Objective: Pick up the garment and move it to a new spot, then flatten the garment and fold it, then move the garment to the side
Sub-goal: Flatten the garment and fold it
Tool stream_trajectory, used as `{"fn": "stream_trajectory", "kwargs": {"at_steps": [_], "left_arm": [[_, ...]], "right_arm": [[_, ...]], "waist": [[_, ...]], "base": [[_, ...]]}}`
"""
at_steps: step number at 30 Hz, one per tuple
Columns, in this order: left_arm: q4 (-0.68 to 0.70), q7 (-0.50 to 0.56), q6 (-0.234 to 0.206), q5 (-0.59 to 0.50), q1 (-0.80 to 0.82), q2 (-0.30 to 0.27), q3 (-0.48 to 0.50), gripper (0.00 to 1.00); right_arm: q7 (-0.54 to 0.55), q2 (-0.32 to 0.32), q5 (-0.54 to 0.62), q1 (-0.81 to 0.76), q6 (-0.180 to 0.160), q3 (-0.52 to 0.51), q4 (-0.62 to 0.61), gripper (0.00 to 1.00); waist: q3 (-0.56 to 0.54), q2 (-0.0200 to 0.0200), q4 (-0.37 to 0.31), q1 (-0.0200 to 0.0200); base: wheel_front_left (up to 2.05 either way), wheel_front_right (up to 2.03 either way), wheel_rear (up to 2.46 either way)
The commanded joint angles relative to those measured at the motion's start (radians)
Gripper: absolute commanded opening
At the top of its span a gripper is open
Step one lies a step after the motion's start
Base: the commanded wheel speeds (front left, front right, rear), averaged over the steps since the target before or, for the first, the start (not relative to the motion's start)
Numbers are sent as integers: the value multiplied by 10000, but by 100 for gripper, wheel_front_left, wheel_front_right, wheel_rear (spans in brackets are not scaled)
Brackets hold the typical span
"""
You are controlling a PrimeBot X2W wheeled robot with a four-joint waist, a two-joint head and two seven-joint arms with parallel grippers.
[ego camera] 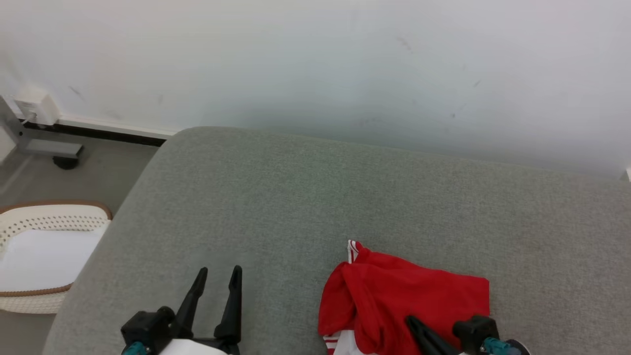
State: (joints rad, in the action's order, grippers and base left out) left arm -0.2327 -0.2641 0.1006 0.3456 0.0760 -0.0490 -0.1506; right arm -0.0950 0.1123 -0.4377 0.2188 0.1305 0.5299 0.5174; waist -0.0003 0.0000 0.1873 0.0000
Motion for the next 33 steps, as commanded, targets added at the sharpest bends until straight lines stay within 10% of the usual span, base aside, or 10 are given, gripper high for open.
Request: {"fn": "stream_trajectory", "kwargs": {"at_steps": [1,19,33], "left_arm": [[8,9,-40,60,5,-37,3,100],[-37,9,-65,78,53,-36,20,100],[282,9,-160,-75,-162,-38,232,100]], "right_arm": [[20,-94,-103,-26,1,151,157,0],[-423,-598,-2890,1417,1,3518,277,0],[-1681,1203,-2793,1975,1,1182,-866,2]], "waist": [[6,0,176,0],[-12,0,522,0],[-149,0,-516,0]], "base": [[0,0,0],[0,0,0],[0,0,0]]}}
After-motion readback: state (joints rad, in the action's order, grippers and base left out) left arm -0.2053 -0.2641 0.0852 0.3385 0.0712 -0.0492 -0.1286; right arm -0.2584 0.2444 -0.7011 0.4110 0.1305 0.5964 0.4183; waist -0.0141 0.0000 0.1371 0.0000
